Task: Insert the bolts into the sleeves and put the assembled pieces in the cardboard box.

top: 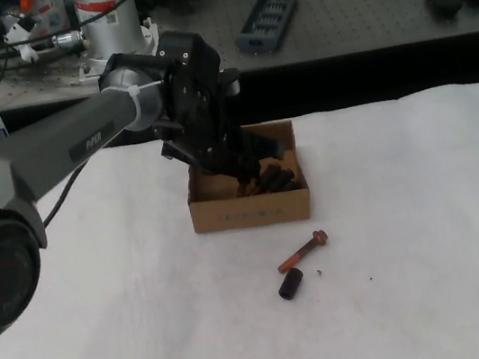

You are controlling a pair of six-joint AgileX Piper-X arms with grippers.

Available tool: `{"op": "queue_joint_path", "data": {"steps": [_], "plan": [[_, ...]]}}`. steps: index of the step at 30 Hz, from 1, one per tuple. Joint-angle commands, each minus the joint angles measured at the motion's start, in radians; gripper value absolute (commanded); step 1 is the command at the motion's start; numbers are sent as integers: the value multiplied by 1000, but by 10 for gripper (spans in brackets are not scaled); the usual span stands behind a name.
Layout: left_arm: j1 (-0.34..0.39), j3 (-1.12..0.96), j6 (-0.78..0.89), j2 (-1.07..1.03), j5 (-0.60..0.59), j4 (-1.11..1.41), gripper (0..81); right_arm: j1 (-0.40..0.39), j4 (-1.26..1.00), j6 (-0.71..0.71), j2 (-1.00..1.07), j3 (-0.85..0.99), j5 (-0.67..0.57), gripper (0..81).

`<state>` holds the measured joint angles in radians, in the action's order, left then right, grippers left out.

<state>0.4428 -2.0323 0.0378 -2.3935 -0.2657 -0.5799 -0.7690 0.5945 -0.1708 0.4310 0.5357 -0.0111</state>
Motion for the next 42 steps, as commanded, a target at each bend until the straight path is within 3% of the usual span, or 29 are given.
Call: {"op": "queue_joint_path", "data": {"steps": [1,5,10,12,23,30,38,42], "plan": [[-2,-13,-20,-7,7,-2,6,0,-2,-2,-8,7,1,31],[-2,-13,-20,-7,-20,-2,40,0,-2,-2,-8,7,1,31],[0,-13,-13,-7,-23,-3,280,0,-2,-2,-8,7,1,31],[0,-13,-13,-7,-23,-3,305,0,-2,-2,-8,7,1,31],[-3,-13,94,51,-61,-4,302,0,-2,-2,-8,7,1,31],[-5,-13,23,203,-65,-20,227,0,-38,-2,-8,7,1,31],[0,-13,-29,328,-33,-416,228,0,-152,-20,-8,7,4,31],[17,38,-38,368,-33,-444,228,0,-158,-113,-8,7,40,31]]}}
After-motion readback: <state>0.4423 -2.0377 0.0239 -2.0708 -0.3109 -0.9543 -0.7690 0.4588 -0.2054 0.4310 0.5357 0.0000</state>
